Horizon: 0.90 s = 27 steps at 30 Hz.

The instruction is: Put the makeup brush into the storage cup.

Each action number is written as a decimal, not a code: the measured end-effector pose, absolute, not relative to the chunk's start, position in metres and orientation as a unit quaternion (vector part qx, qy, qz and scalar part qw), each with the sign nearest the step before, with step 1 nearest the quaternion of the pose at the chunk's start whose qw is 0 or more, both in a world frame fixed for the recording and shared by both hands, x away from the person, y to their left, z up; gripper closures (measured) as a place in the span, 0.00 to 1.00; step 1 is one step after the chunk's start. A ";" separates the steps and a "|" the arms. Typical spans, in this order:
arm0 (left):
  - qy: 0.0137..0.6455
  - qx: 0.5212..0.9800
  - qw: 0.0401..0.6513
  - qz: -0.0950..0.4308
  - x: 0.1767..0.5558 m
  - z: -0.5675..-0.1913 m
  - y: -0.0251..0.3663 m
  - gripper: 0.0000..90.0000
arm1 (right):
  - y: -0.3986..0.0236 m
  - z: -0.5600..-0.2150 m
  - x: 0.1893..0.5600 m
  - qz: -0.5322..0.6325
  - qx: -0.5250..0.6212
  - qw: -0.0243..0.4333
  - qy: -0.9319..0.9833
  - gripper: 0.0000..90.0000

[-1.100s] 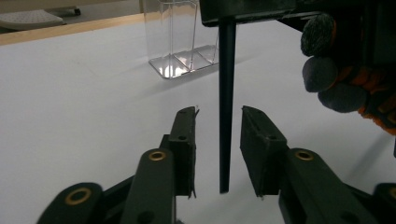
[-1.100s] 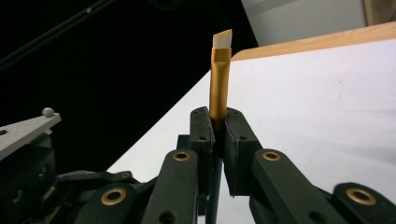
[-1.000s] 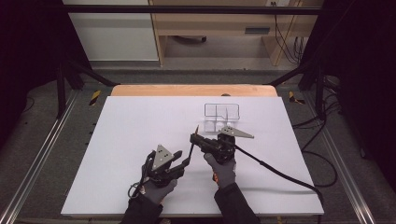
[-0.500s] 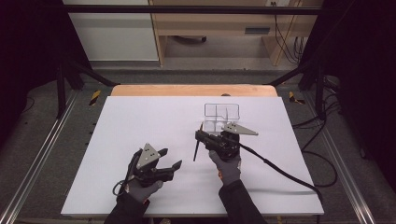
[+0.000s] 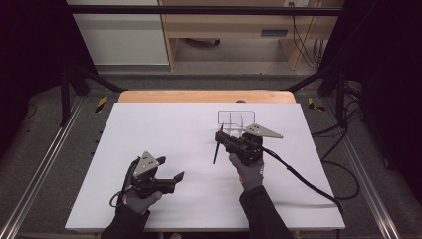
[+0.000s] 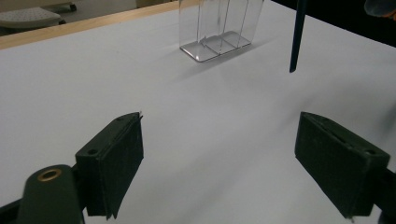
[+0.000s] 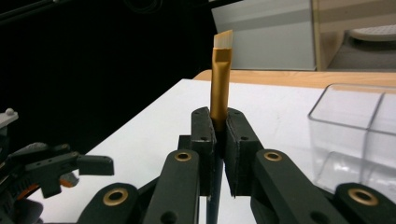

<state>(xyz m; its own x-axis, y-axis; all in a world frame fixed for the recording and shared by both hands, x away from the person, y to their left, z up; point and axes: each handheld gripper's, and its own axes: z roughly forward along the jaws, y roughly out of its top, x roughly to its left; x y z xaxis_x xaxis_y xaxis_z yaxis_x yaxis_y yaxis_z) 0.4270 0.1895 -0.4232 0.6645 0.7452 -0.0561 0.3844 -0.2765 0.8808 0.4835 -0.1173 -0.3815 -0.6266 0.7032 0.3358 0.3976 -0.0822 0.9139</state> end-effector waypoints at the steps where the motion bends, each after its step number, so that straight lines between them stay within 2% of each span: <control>1: 0.367 0.775 0.480 0.188 0.428 -0.424 0.191 0.15 | -0.118 -0.380 0.484 0.609 0.414 0.127 0.664 0.93; 12: 0.374 0.770 0.480 0.192 0.431 -0.424 0.201 0.14 | -0.132 -0.365 0.498 0.611 0.425 0.155 0.650 0.93; 27: 0.376 0.769 0.478 0.195 0.432 -0.422 0.207 0.14 | -0.127 -0.342 0.518 0.593 0.421 0.204 0.655 0.93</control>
